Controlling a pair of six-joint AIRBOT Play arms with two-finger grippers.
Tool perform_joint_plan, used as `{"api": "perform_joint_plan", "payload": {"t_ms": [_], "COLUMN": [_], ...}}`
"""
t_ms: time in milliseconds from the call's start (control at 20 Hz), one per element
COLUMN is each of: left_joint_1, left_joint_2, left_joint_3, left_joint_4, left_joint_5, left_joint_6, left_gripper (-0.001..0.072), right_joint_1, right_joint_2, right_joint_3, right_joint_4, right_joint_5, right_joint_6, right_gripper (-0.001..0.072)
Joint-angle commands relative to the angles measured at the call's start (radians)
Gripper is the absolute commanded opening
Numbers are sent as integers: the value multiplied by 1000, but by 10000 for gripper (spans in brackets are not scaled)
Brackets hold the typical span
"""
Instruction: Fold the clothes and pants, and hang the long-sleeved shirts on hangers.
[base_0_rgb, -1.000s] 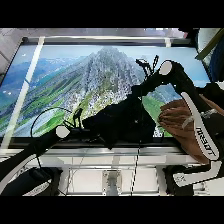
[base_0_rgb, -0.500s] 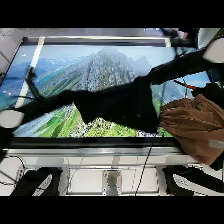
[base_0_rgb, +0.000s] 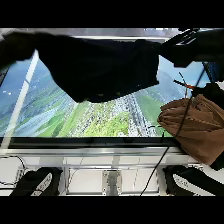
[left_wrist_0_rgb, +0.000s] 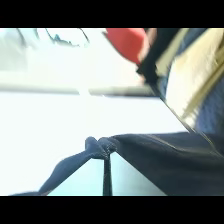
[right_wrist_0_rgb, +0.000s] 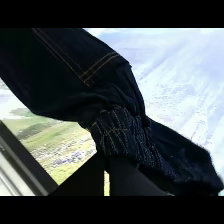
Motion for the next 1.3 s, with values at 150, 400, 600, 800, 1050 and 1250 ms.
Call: {"api": "perform_joint_plan", "payload": {"t_ms": [150, 400, 600, 800, 1050, 1250], "left_joint_1": [4, 3, 3, 3, 44, 177], "left_joint_2": [-17, -182, -479, -738, -750, -597], "left_joint_3": [187, 187, 187, 188, 188, 180], "left_joint_4": [129, 274, 291, 264, 244, 243], "left_joint_5": [-179, -213, -87, 152, 139, -165], "left_joint_6": [5, -3, 21, 20, 20, 11], "left_gripper": [18, 18, 18, 31, 633, 614], "right_joint_1": [1, 1, -1, -1, -51, -198], "right_joint_2": [55, -50, -304, -566, -607, -555], "right_joint_3": [30, -93, -187, -187, -126, 14], "right_joint_4": [173, 95, 87, 81, 34, -36], "right_joint_5": [207, 201, 11, -439, -711, -237], "right_joint_6": [124, 59, -67, -81, -80, -77], "right_gripper": [17, 15, 16, 24, 405, 370]}}
